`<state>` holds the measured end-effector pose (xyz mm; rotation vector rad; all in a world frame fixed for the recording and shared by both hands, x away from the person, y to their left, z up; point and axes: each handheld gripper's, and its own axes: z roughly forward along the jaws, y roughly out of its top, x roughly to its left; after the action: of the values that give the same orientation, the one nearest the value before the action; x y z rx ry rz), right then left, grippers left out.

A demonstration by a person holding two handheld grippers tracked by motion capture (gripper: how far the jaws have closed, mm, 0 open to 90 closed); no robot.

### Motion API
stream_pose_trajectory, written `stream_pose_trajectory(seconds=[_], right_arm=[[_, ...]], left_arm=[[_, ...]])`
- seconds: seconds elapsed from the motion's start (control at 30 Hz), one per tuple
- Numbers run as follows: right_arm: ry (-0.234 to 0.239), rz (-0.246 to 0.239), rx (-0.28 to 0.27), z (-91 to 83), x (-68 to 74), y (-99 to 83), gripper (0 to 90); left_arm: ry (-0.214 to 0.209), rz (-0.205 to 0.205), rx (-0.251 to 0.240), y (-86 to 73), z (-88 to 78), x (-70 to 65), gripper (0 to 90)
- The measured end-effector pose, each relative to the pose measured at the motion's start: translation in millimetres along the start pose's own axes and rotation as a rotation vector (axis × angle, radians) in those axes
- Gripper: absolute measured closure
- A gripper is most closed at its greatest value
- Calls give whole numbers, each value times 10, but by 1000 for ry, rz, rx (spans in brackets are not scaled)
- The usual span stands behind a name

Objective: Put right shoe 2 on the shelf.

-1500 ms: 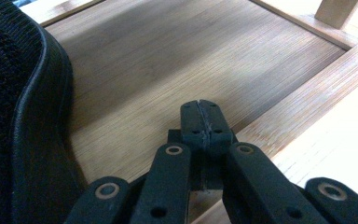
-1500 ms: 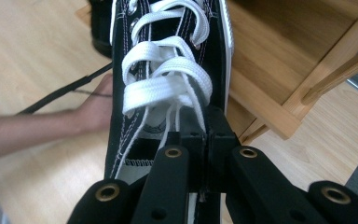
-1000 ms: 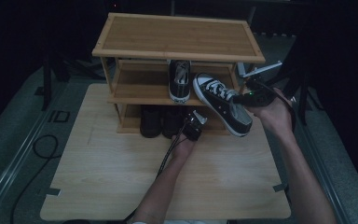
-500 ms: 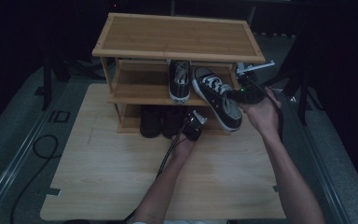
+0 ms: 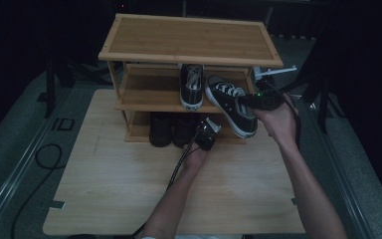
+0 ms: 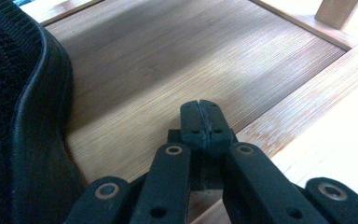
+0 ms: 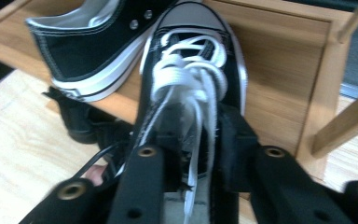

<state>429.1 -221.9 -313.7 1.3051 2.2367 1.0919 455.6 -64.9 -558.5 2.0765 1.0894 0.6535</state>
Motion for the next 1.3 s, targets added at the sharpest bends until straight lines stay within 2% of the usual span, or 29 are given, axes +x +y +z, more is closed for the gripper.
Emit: stream_pose_trajectory(seconds=[0.17, 0.27, 0.4, 0.47, 0.63, 0.7, 0.87, 1.0, 1.2, 1.3], right_arm=[[3, -17, -25, -75, 17, -19, 650], [34, -31, -56, -144, 0, -37, 622], [41, -52, -65, -227, -13, -75, 599], [40, -67, -80, -269, -23, -103, 599], [47, -65, -120, -385, -48, -149, 601], [40, -68, -133, -424, -58, -161, 608], [26, -56, -151, -471, -97, -199, 634], [12, -37, -172, -534, -131, -241, 701], [-71, -33, -158, -599, -183, -341, 899], [-99, -45, -134, -610, -194, -417, 900]], left_arm=[[11, 5, 2, 1, -5, 5, 899], [10, 3, 0, 1, -5, 3, 899], [10, 4, 0, 1, -5, 4, 899], [10, 3, 0, 1, -5, 3, 899], [-2, 0, 0, 1, 0, 2, 899], [10, 4, 0, 2, -5, 4, 899], [10, 4, 0, 1, -5, 4, 899], [9, 3, 0, 1, -5, 4, 899], [10, 4, 0, 1, -5, 4, 900], [10, 4, 1, 2, -5, 4, 900]])
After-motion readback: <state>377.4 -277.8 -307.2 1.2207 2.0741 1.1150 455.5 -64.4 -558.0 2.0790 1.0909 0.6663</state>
